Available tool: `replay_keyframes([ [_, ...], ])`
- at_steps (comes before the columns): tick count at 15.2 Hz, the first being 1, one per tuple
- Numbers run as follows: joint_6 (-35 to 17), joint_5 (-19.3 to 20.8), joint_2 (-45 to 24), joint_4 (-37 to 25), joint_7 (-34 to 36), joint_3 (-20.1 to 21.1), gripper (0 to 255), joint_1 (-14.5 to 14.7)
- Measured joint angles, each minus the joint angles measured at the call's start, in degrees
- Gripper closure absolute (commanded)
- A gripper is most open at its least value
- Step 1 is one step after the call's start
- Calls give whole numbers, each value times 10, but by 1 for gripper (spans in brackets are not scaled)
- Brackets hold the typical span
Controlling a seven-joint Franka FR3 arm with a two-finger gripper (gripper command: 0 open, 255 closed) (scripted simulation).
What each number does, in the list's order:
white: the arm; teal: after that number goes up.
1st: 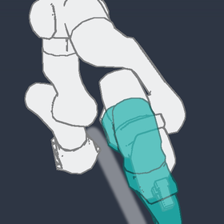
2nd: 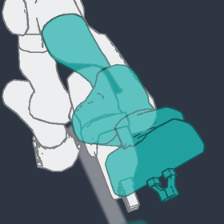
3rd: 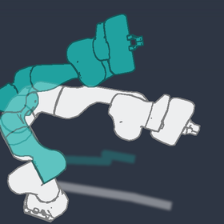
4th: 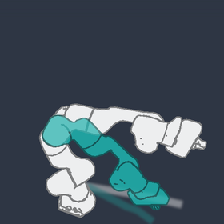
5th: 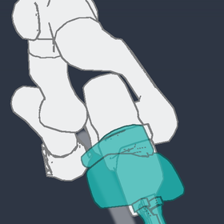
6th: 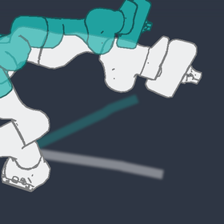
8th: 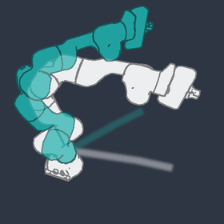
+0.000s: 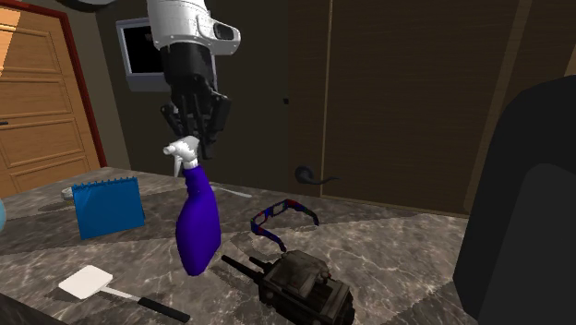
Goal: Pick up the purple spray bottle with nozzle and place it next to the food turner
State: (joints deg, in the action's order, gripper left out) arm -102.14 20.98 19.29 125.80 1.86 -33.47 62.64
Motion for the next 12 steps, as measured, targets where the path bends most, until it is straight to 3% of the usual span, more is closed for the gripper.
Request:
replay_keyframes([
  [4,-32,3,-6,25,2,-7,255,-2],
  [5,-32,3,-6,26,2,-7,0,-2],
  [7,-32,11,11,38,-27,-11,0,2],
  [9,-31,39,65,73,-161,-26,0,13],
  [10,-33,46,78,83,-197,-31,0,17],
  [12,-42,54,86,97,-224,-37,0,19],
])
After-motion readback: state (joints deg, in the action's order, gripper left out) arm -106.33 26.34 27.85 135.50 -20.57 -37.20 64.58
